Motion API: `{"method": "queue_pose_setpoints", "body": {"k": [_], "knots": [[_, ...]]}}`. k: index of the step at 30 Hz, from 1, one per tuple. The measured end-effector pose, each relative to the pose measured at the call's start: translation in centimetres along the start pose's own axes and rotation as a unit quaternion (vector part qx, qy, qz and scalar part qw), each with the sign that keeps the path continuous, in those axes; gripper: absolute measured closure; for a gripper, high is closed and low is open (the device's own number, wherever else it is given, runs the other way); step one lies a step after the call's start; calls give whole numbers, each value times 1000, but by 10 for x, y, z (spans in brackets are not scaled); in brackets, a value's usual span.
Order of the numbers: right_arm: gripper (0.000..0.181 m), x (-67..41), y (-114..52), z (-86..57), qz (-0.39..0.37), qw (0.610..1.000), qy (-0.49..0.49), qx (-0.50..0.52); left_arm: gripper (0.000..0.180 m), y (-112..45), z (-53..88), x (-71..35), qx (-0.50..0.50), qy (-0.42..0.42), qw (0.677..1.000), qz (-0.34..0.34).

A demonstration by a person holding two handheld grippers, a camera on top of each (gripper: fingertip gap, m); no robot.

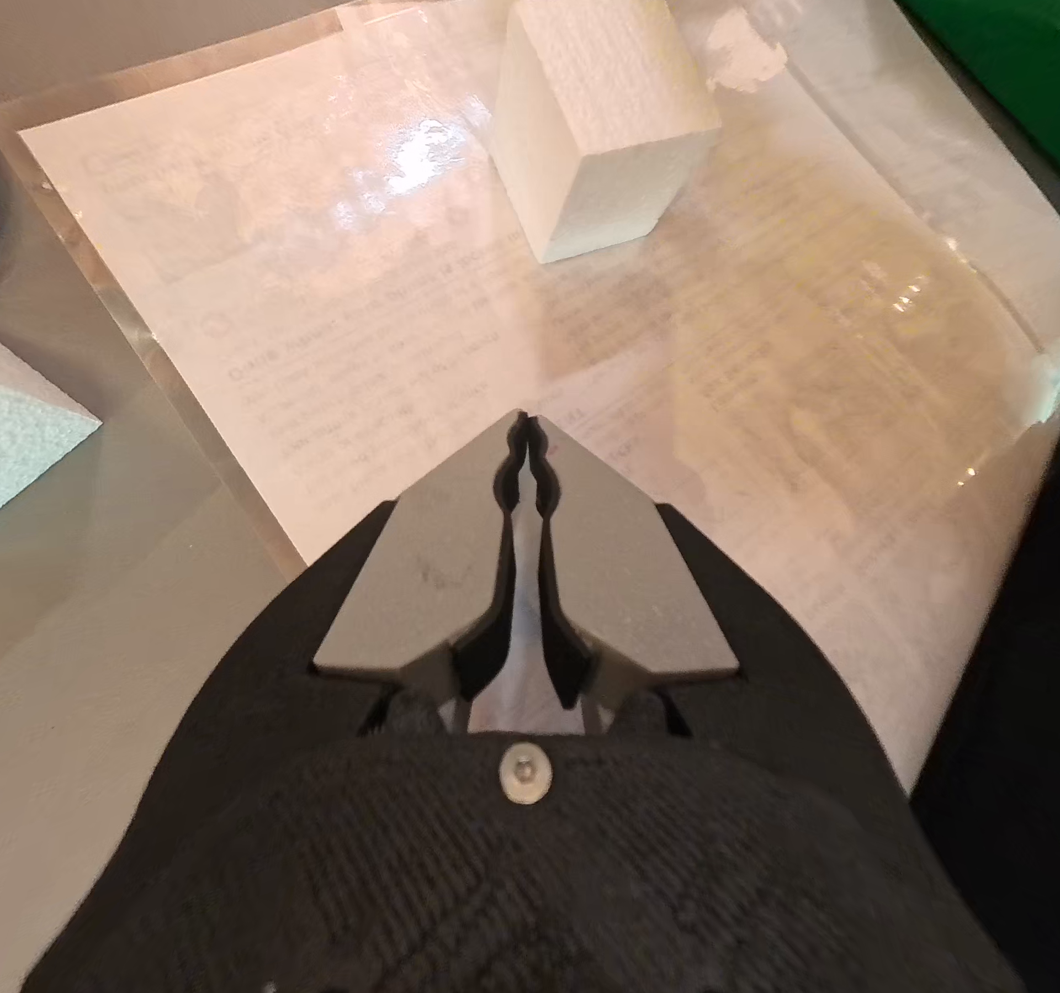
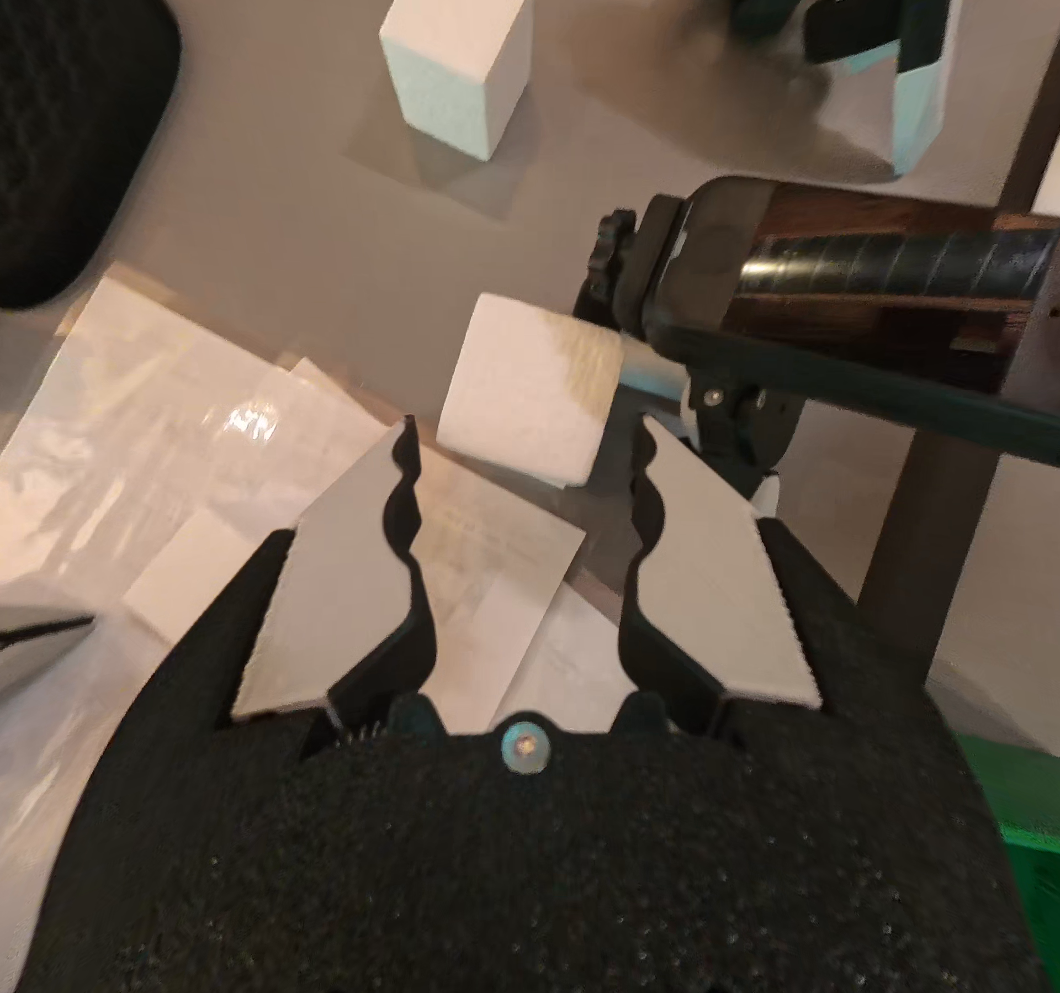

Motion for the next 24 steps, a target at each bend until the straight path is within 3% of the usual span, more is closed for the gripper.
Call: {"method": "queue_pose_setpoints", "body": {"k": [10, 14, 16, 24], "knots": [[117, 3, 3, 3, 16, 999, 26, -43, 180, 0, 0, 0, 2, -1, 1000, 0], [117, 12, 50, 31, 1, 983, 44, -178, 180, 0, 0, 1, 2, -1, 1000, -5], [117, 19, 65, 53, 13, 970, 84, -227, 180, 0, 0, 0, 4, -1, 1000, -6], [116, 67, 35, 91, 94, 942, 248, -205, 180, -2, -2, -2, 4, -9, 1000, -2]]}}
Point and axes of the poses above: each gripper's, where its closed fingertips meet, y back along the fingers, x out of its underside, z = x × y across the jaws, the point moved 6 cm from there along y, back along the fingers, and after that the axes turned 10 degrees about -y, right-handed, at the moved point
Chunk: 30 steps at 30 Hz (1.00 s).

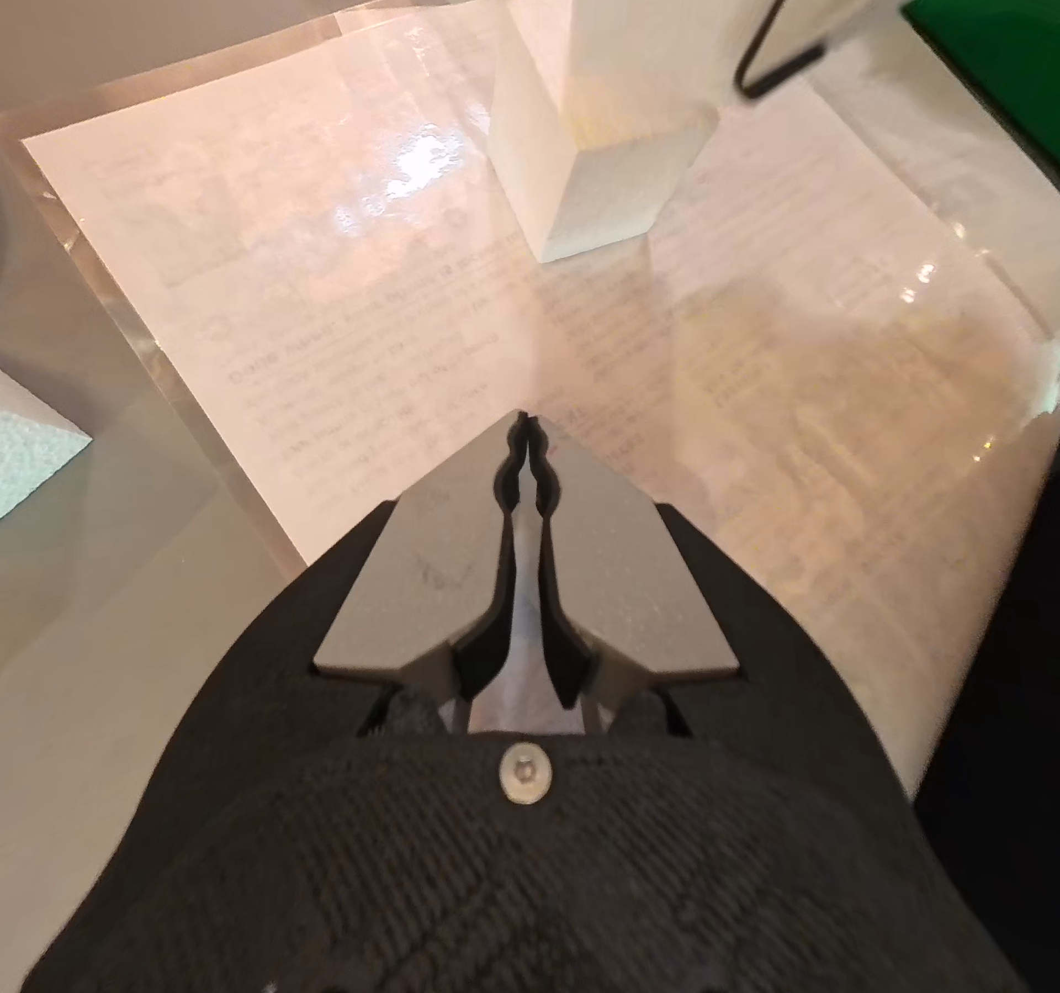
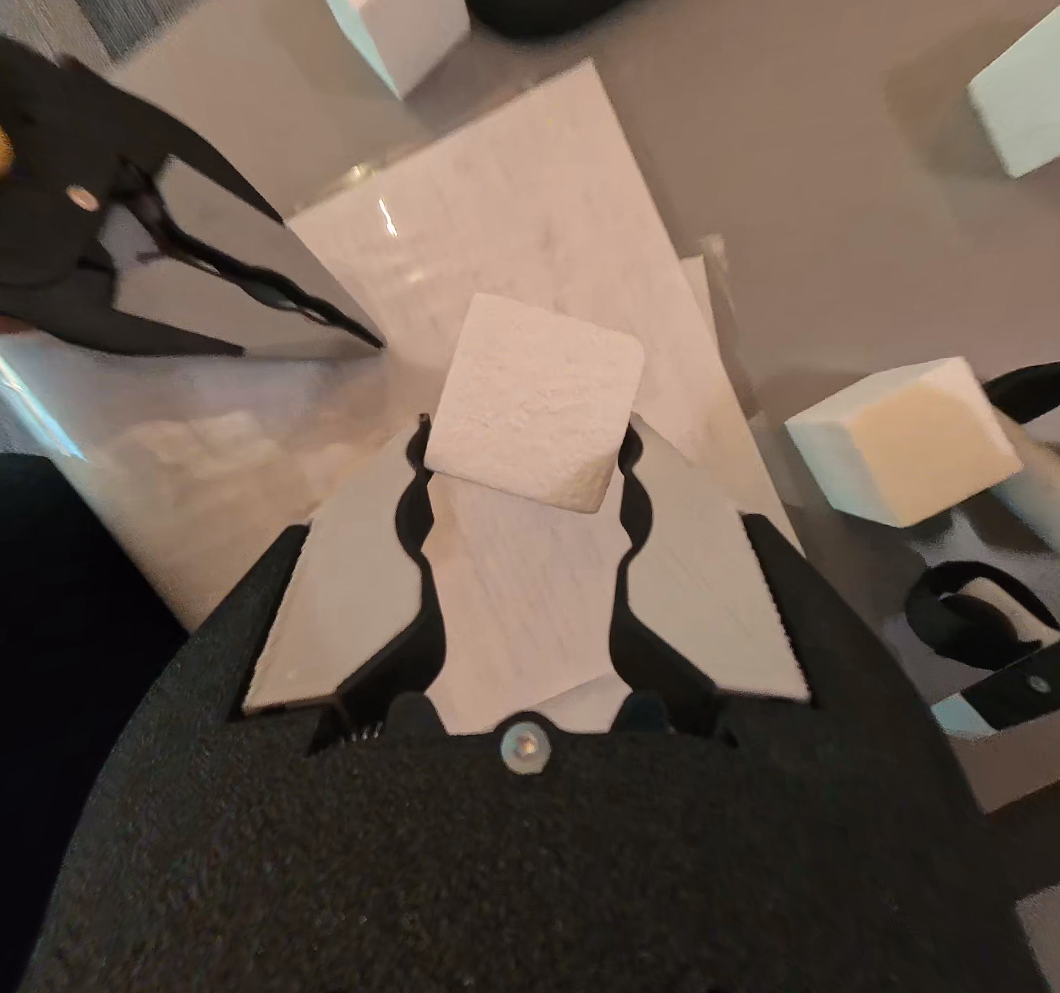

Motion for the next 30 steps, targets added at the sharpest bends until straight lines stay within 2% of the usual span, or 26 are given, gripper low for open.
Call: {"method": "queue_pose_setpoints", "body": {"k": [5, 10, 13, 17, 20, 23, 25, 30], "knots": [[112, 10, -8, 1, 12, 1000, 23, 13, 180, 0, 0, 0, -1, 2, 1000, 0], [109, 4, 28, -8, -74, 997, -13, -9, 180, 0, 0, 0, -3, 8, 1000, 0], [116, 12, 42, -44, -105, 991, -79, 26, 180, 0, -1, 0, -6, 9, 1000, 1], [123, 29, 30, -102, -79, 981, -163, 68, 180, 0, -1, -1, -9, 9, 1000, 5], [115, 25, 13, -121, -53, 977, -194, 78, 180, 0, -2, -1, -12, 7, 1000, 11], [112, 6, 2, -124, -74, 967, -229, 87, 180, 0, -2, -1, -16, 10, 1000, 14], [107, 0, -11, -129, -62, 959, -252, 115, 180, 0, -2, -2, -21, 13, 1000, 15], [114, -1, -37, -136, -32, 957, -254, 133, 180, 0, -3, -2, -24, 17, 999, 19]]}}
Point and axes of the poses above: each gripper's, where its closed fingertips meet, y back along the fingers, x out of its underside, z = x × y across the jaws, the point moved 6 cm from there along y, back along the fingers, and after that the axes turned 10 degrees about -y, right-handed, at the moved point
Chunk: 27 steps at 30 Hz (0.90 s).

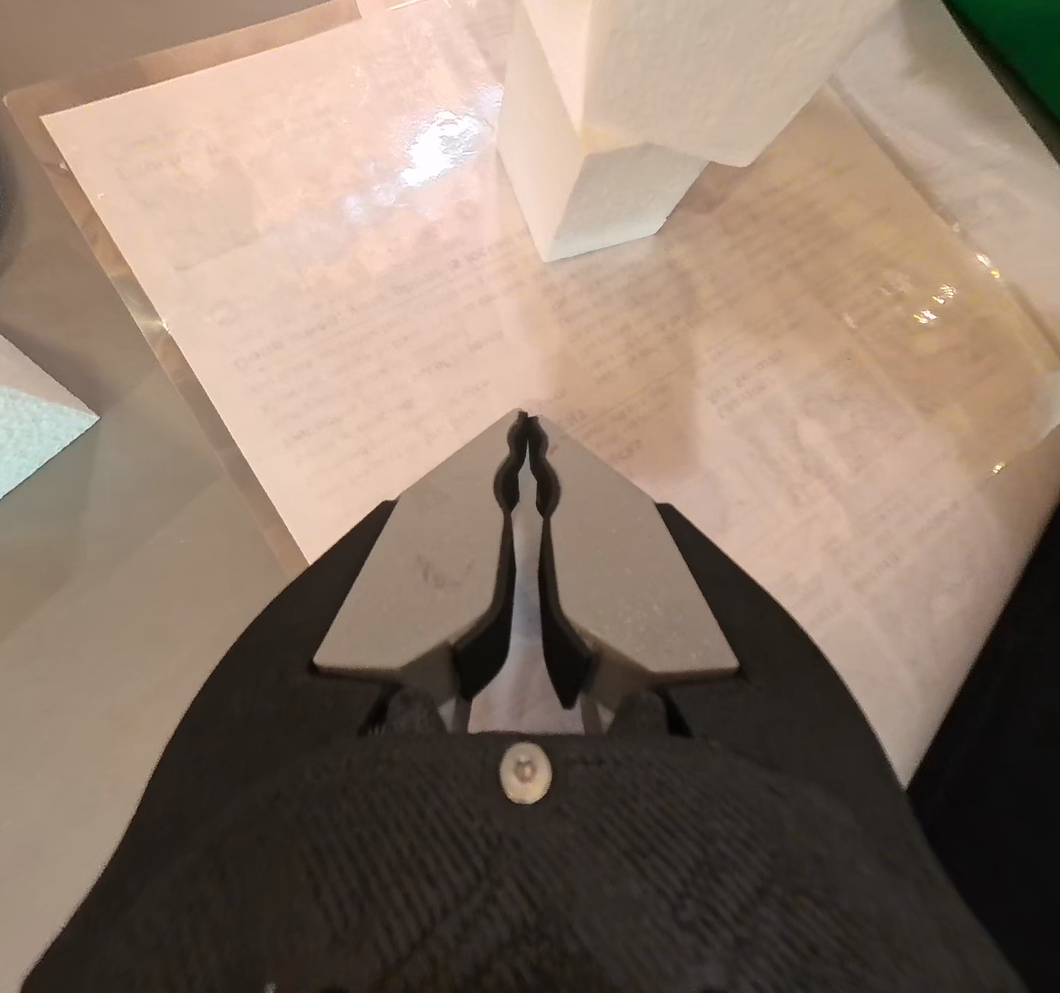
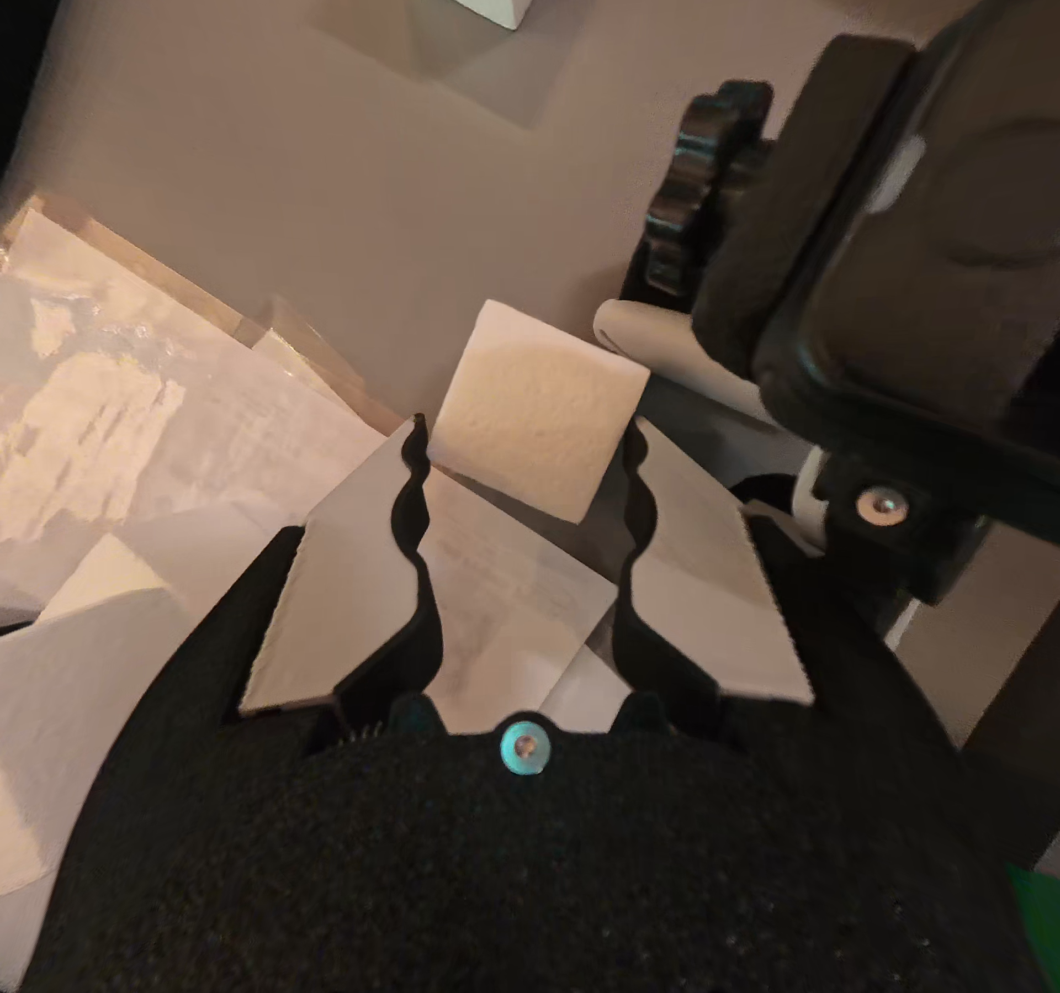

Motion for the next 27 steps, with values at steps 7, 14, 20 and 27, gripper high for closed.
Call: {"method": "queue_pose_setpoints", "body": {"k": [7, 14, 20, 27], "knots": [[114, 9, 49, 13, -25, 996, 32, -74, 180, 0, 0, 1, 3, 3, 1000, -6], [114, 15, 138, 72, 3, 972, 124, -199, 180, 0, 1, 1, 6, 0, 1000, -12], [113, 40, 125, 106, 50, 961, 220, -160, 180, 0, 1, 2, 7, -2, 1000, -16], [112, 54, 107, 110, 58, 960, 227, -154, 180, 0, 1, 2, 10, 0, 1000, -20]]}}
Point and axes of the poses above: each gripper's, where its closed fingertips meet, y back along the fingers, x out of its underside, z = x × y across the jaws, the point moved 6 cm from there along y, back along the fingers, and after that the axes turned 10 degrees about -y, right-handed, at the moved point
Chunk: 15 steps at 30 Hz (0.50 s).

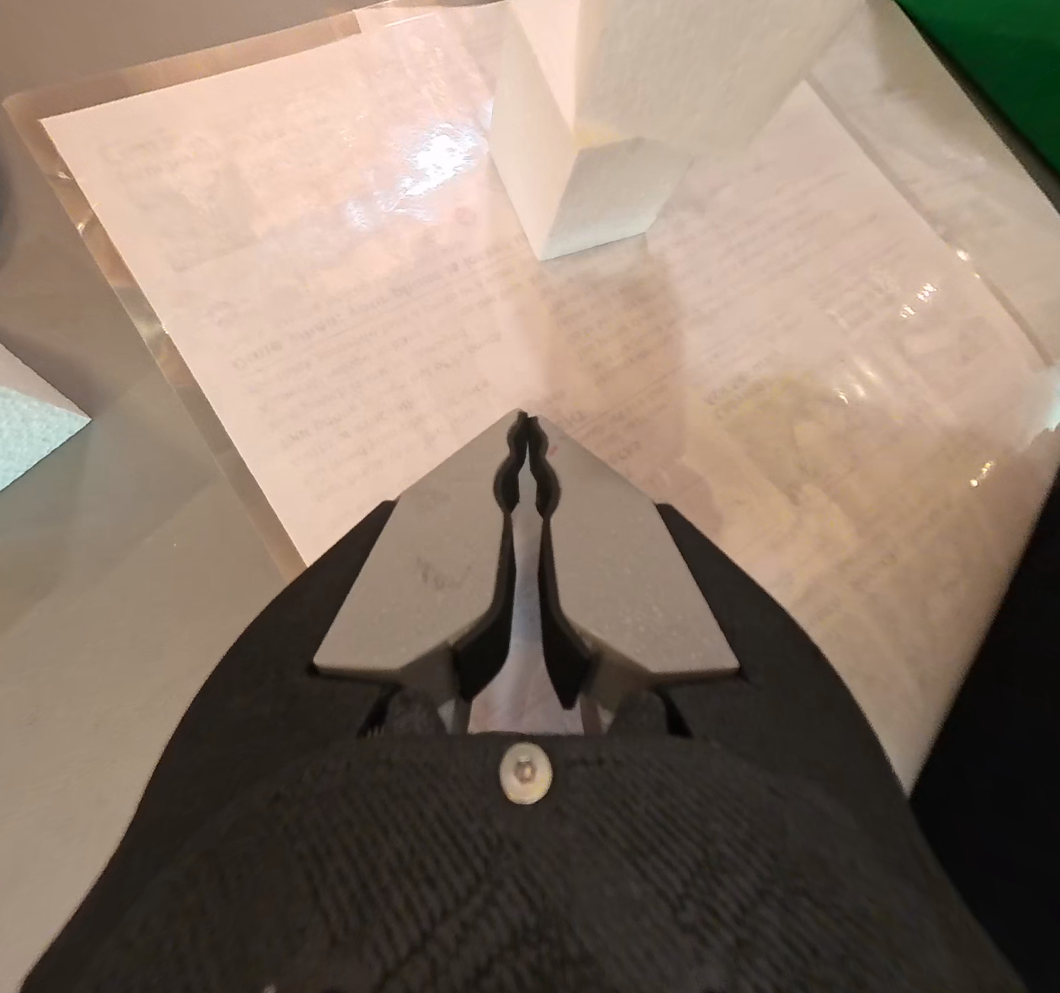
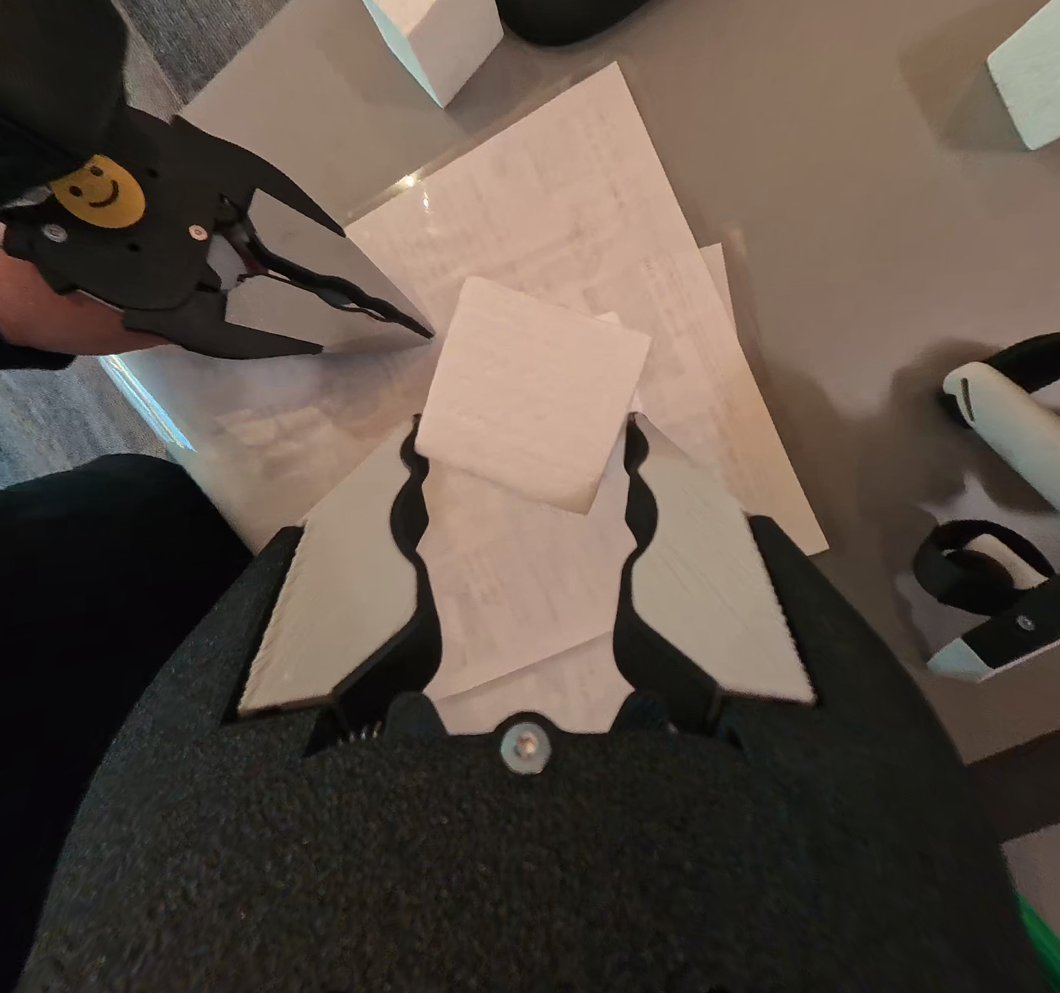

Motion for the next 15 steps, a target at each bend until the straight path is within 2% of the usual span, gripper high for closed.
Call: {"method": "queue_pose_setpoints", "body": {"k": [3, 6, 9, 12, 15], "knots": [[108, -8, 20, 3, -29, 999, -15, -22, 180, 0, 0, 0, 3, 3, 1000, -3], [107, -37, 55, -1, -89, 995, -14, -48, 180, 0, 0, 0, 2, 7, 1000, -4], [110, -84, 72, -37, -115, 993, 0, -21, 180, 0, 0, 0, 3, 13, 1000, -7], [103, -137, 49, -89, -76, 996, 35, 24, 180, 0, 0, 1, 3, 24, 1000, -8], [103, -179, 3, -127, 4, 991, 126, 52, 180, 0, 0, 0, -1, 36, 999, -6]]}}
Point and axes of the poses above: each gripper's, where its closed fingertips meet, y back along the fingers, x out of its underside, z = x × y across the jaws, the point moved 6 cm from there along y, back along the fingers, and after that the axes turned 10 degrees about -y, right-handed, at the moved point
